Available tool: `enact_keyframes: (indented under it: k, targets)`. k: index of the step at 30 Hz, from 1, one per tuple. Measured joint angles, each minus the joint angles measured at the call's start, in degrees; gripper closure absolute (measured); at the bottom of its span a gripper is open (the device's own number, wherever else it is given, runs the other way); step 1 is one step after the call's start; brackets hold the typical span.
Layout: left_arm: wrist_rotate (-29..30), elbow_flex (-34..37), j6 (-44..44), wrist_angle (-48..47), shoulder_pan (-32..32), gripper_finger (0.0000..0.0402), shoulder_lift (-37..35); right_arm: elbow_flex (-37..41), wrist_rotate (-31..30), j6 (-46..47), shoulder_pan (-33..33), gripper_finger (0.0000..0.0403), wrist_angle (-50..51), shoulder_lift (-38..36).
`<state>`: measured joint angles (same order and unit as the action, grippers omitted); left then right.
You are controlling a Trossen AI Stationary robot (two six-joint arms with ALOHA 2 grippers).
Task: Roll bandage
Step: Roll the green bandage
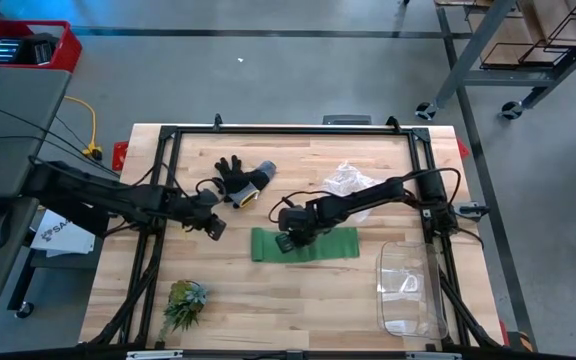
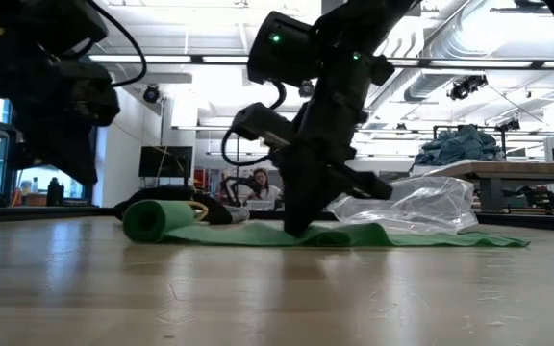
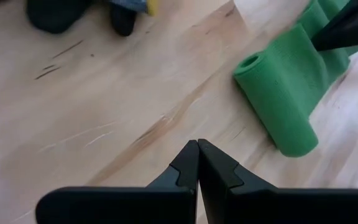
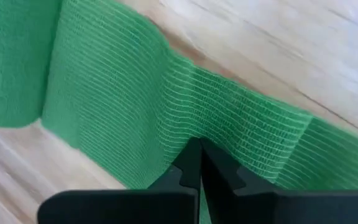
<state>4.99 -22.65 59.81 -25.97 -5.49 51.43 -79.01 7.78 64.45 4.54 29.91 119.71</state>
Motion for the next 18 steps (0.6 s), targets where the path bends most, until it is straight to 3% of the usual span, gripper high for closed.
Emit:
enact_keyframes:
  k: [12, 18]
  targets:
    - [-0.25, 0.0, 0.07, 5.52, -0.27, 0.0402, 5.02, 0.12, -1.62, -8.92, -1.7, 0.0403, 1.11, -5.27]
    - [-1.88, -0.02, 0.07, 6.16, -0.32, 0.0402, 5.08, 2.02, -1.63, -12.07, -1.38, 0.0403, 15.97, -10.46]
